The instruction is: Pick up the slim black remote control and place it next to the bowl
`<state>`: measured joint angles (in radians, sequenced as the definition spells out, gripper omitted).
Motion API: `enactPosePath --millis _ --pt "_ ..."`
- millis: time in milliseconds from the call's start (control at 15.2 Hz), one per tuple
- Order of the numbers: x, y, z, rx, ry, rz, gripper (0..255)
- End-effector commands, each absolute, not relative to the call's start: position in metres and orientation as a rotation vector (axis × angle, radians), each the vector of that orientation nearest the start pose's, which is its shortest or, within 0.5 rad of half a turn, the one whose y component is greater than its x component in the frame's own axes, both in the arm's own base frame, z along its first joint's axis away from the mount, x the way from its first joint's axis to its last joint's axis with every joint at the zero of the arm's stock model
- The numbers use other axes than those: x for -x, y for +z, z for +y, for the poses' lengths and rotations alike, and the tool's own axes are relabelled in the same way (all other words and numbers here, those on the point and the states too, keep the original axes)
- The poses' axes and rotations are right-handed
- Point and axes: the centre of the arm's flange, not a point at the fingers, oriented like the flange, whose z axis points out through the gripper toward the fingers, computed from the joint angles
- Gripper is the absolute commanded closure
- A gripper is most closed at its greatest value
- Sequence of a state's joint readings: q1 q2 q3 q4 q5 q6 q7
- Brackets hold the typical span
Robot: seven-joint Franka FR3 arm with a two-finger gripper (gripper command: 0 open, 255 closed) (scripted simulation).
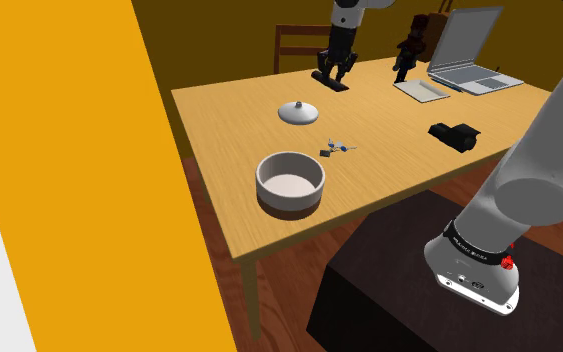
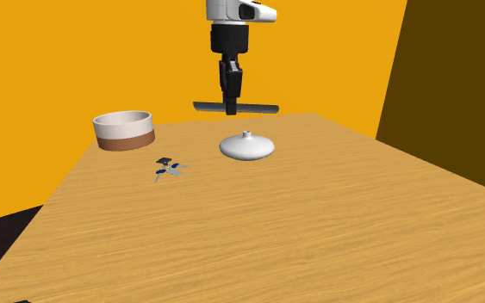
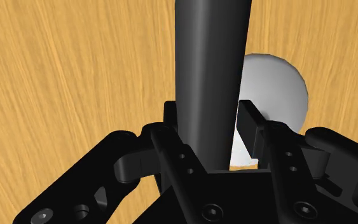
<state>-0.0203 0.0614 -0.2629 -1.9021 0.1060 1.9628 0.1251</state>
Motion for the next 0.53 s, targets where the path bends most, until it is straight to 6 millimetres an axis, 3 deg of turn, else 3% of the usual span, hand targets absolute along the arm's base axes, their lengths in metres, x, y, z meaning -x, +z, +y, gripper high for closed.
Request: enactPosePath --millis 0,462 --pt "-0.558 0.47 -0.126 2.983 -0.013 0.683 255" --pt "-0.563 0.47 -0.033 2.983 -0.013 0.683 255"
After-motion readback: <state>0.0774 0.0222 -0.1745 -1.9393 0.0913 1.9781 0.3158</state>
